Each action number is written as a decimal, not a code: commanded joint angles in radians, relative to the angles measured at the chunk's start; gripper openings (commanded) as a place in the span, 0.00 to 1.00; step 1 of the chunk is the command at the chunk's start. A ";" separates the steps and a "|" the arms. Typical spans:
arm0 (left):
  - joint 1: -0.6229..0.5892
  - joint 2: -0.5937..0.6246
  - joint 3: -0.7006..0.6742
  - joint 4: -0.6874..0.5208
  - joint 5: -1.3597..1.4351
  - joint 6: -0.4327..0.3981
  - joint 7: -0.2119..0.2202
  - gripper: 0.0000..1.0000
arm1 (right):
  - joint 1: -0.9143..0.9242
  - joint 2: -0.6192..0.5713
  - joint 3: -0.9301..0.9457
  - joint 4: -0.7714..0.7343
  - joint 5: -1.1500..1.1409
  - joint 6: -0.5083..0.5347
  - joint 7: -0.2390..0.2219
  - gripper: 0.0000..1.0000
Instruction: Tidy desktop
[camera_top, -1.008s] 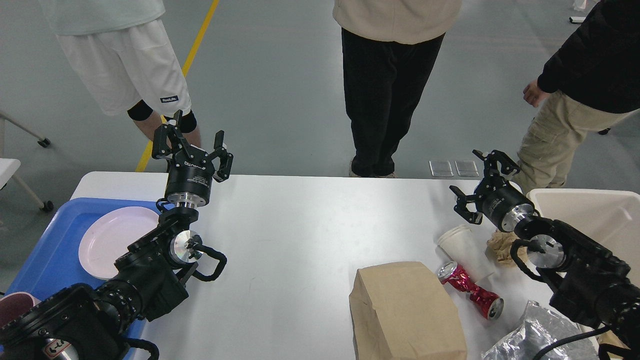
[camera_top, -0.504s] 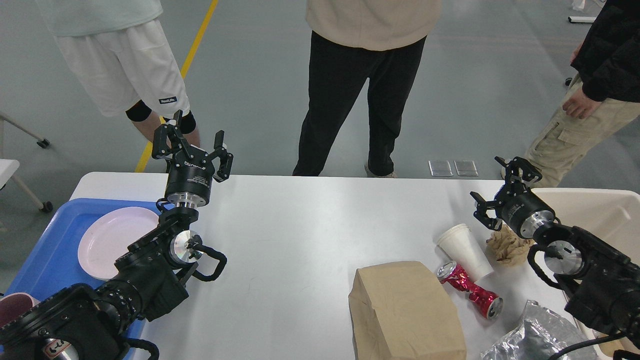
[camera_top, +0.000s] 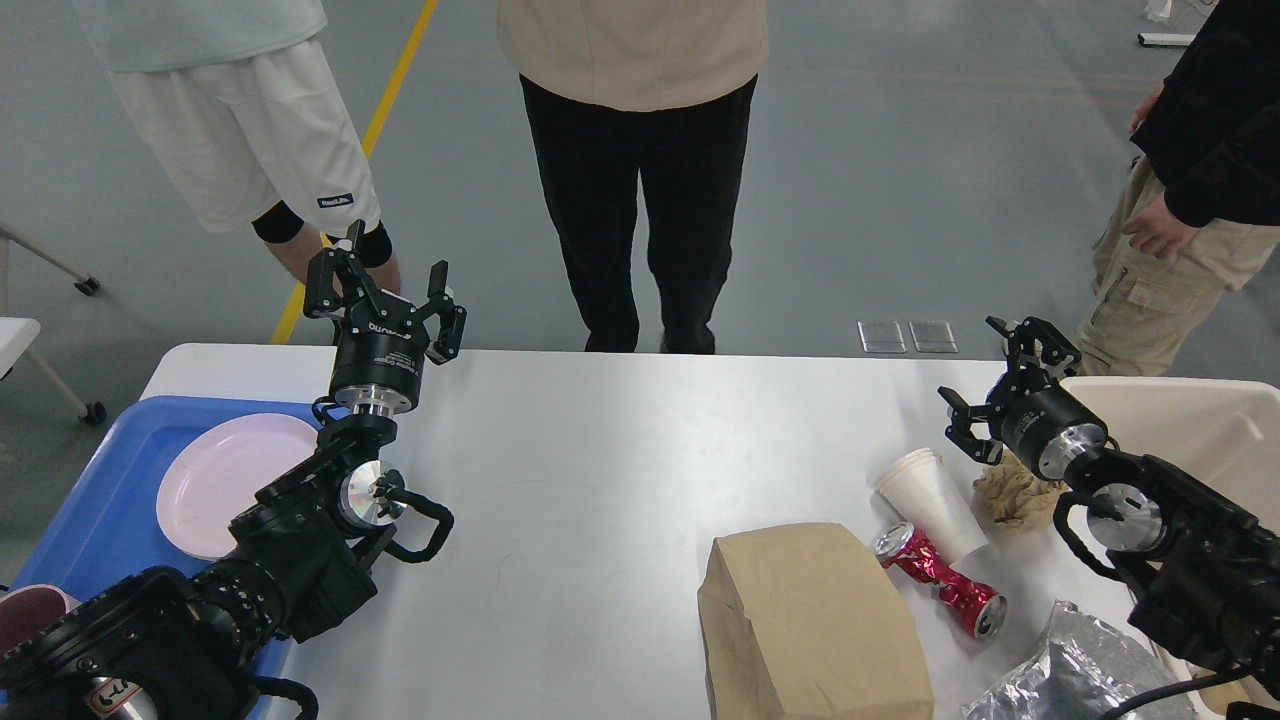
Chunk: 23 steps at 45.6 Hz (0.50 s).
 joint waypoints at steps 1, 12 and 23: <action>0.000 0.000 0.000 0.000 0.000 0.000 0.000 0.97 | -0.001 0.001 -0.001 0.000 0.000 -0.001 0.000 1.00; 0.000 0.000 0.000 0.000 0.000 0.000 0.000 0.97 | 0.002 0.000 -0.001 0.000 0.000 0.000 0.000 1.00; 0.000 0.000 0.000 0.000 0.000 0.000 0.000 0.97 | -0.001 0.000 -0.001 0.000 0.000 0.000 0.000 1.00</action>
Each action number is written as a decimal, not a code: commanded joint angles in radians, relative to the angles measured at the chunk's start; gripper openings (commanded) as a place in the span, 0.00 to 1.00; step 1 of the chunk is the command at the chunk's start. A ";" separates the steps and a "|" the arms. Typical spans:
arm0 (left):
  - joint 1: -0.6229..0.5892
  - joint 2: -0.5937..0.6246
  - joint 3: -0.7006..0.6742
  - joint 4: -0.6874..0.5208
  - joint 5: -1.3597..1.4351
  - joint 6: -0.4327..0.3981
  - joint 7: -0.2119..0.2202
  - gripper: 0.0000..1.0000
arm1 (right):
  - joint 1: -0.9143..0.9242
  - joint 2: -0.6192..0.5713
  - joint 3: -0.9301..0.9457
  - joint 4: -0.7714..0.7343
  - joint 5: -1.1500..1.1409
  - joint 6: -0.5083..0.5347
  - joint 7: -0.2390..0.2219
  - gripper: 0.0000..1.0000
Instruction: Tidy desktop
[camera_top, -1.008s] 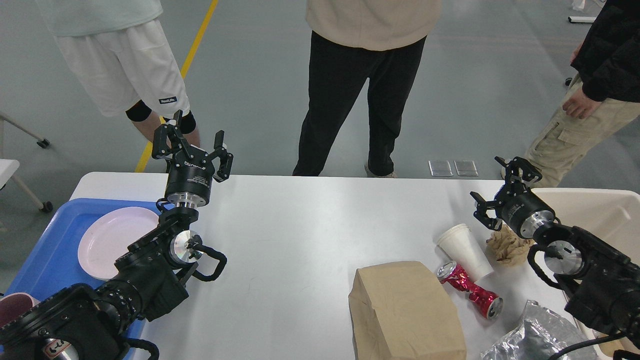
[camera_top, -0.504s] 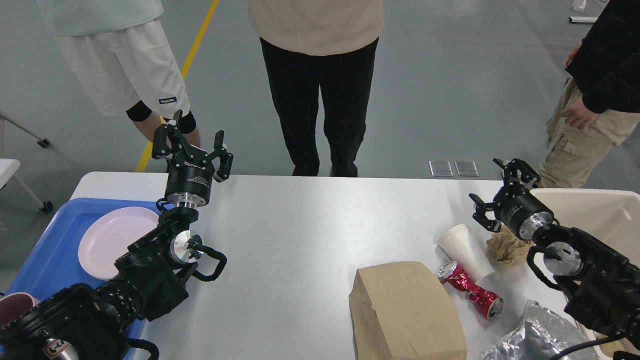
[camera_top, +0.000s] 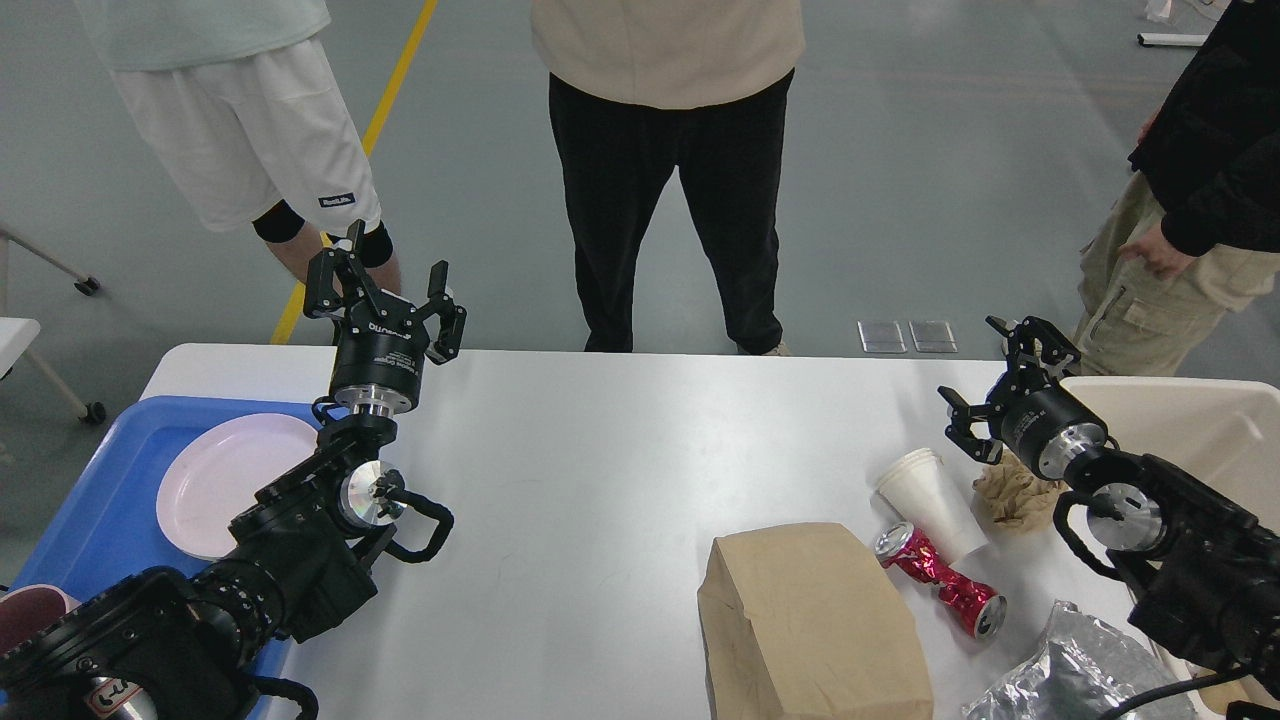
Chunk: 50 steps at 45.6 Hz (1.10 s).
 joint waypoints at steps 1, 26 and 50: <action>0.000 0.000 0.000 0.000 0.000 0.000 0.000 0.97 | -0.002 0.000 0.000 0.000 0.000 0.000 0.000 1.00; 0.000 0.000 0.000 0.000 0.000 -0.005 0.000 0.97 | 0.011 -0.031 -0.024 0.003 0.006 0.003 0.000 1.00; 0.000 0.000 0.000 0.000 0.000 -0.005 0.000 0.97 | 0.290 -0.355 -0.671 0.005 0.002 0.011 0.000 1.00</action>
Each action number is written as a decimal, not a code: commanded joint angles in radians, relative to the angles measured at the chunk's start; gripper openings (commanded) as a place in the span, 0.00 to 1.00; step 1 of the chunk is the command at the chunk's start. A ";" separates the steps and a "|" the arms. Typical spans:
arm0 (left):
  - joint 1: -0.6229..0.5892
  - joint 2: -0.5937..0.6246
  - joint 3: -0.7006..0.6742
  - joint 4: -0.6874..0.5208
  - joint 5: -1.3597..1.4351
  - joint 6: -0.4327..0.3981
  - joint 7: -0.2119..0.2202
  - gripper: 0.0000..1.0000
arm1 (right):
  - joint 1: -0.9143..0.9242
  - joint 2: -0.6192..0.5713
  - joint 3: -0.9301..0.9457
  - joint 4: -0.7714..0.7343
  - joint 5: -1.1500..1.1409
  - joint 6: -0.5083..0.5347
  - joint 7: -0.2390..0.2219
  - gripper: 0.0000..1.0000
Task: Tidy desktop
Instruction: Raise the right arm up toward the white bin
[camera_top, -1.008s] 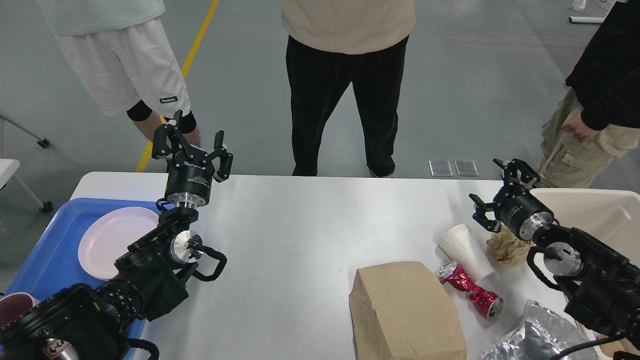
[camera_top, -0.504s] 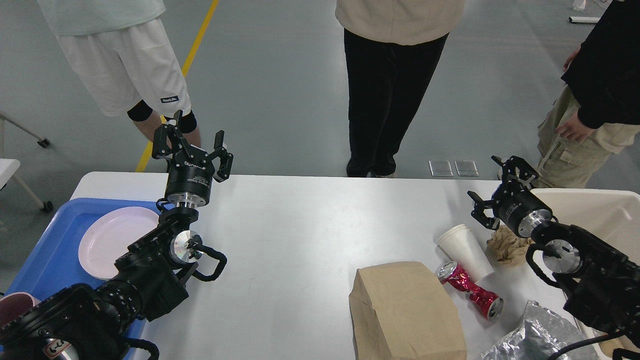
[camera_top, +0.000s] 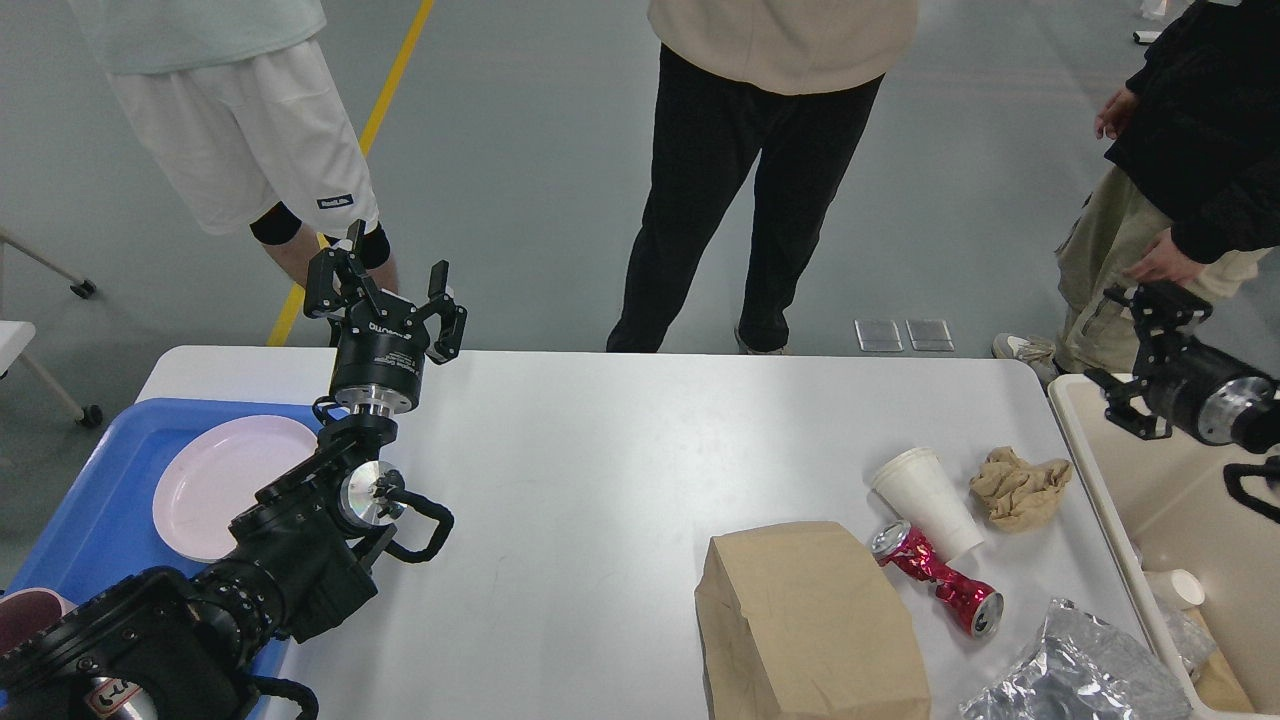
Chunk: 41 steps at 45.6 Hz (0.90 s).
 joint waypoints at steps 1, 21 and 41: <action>0.000 0.000 0.000 0.000 0.000 0.000 0.000 0.97 | 0.127 -0.063 -0.241 0.012 -0.002 0.013 0.000 1.00; 0.000 0.000 0.000 0.000 0.000 0.000 0.000 0.97 | 0.621 -0.072 -1.063 0.111 -0.006 0.019 0.000 1.00; 0.000 0.000 0.000 0.000 0.000 0.000 0.000 0.97 | 0.988 0.060 -1.442 0.309 -0.009 0.028 0.002 1.00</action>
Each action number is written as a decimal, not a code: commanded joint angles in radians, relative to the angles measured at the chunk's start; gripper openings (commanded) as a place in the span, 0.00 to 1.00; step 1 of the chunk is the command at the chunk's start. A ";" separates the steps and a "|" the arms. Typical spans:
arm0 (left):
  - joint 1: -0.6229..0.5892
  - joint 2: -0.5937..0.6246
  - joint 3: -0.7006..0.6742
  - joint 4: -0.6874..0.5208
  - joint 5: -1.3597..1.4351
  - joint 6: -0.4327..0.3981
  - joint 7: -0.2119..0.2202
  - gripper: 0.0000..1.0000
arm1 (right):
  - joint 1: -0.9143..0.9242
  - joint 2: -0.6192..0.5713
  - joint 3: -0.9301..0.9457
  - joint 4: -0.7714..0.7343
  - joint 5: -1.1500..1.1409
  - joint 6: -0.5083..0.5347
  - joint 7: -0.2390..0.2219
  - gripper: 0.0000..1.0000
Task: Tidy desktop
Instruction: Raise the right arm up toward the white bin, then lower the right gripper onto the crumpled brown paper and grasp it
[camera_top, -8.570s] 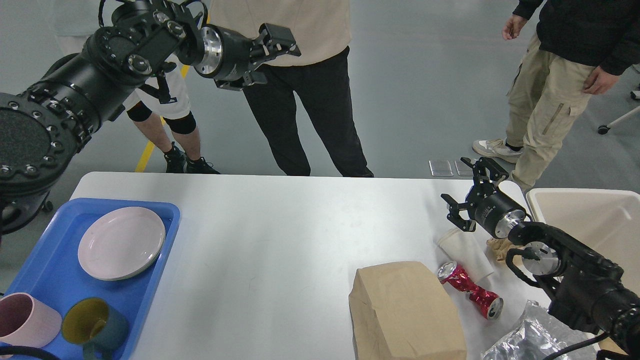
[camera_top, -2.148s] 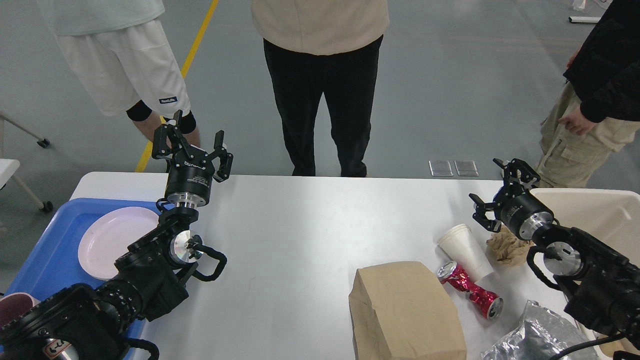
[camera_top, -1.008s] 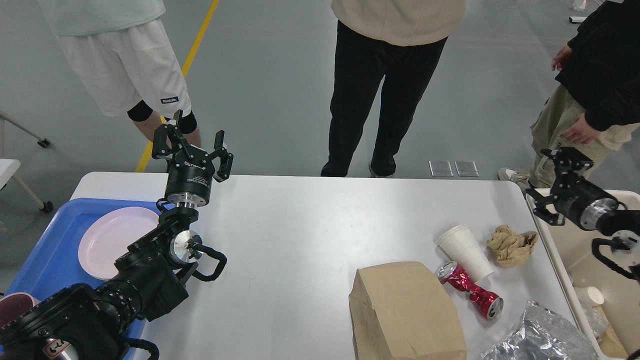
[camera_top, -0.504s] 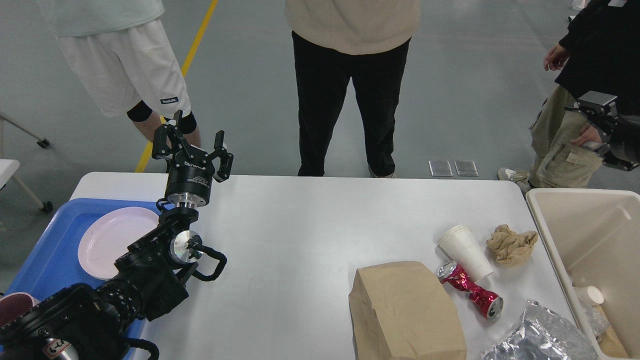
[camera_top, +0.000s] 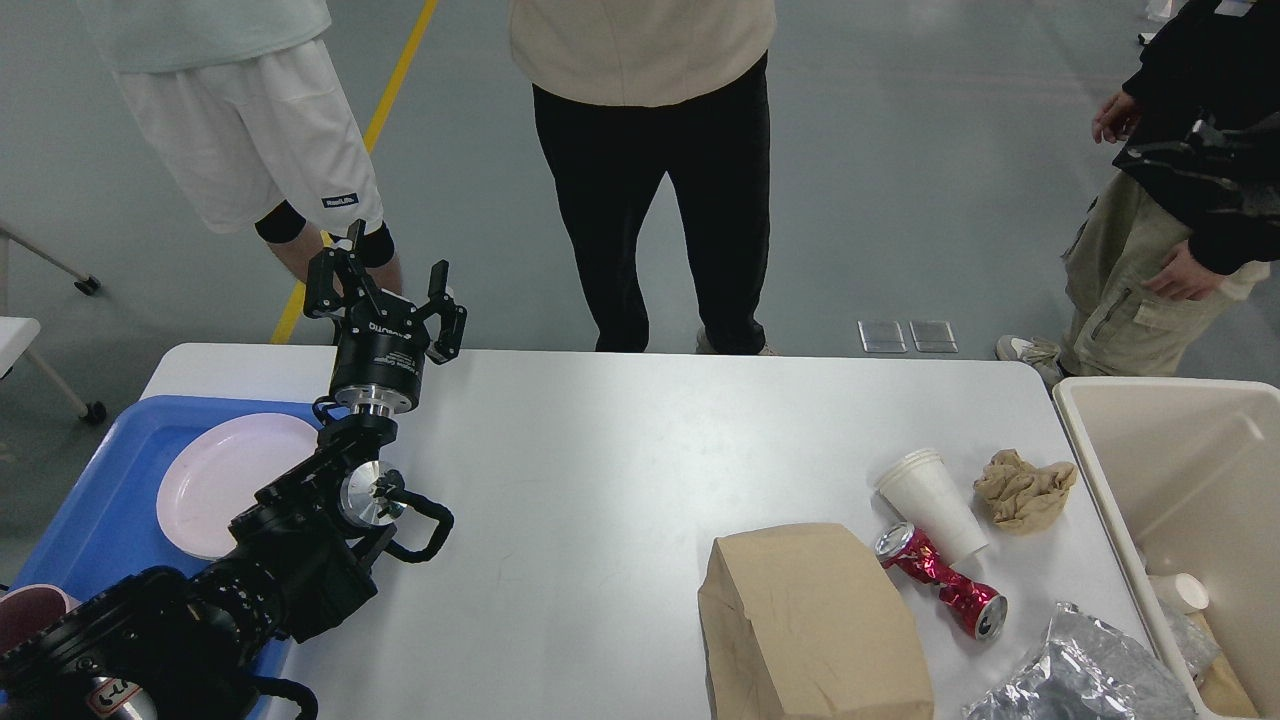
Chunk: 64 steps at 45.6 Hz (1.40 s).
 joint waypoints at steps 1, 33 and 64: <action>0.000 0.000 0.000 0.000 0.000 0.000 0.000 0.97 | 0.085 0.059 -0.061 0.029 -0.011 0.041 0.002 1.00; 0.000 0.000 0.000 0.000 0.000 0.000 0.000 0.97 | 0.044 0.573 -0.218 0.144 -0.239 0.224 -0.001 1.00; 0.000 0.000 0.000 0.000 0.000 0.000 0.000 0.97 | -0.320 0.412 -0.244 0.000 -0.239 0.123 -0.002 1.00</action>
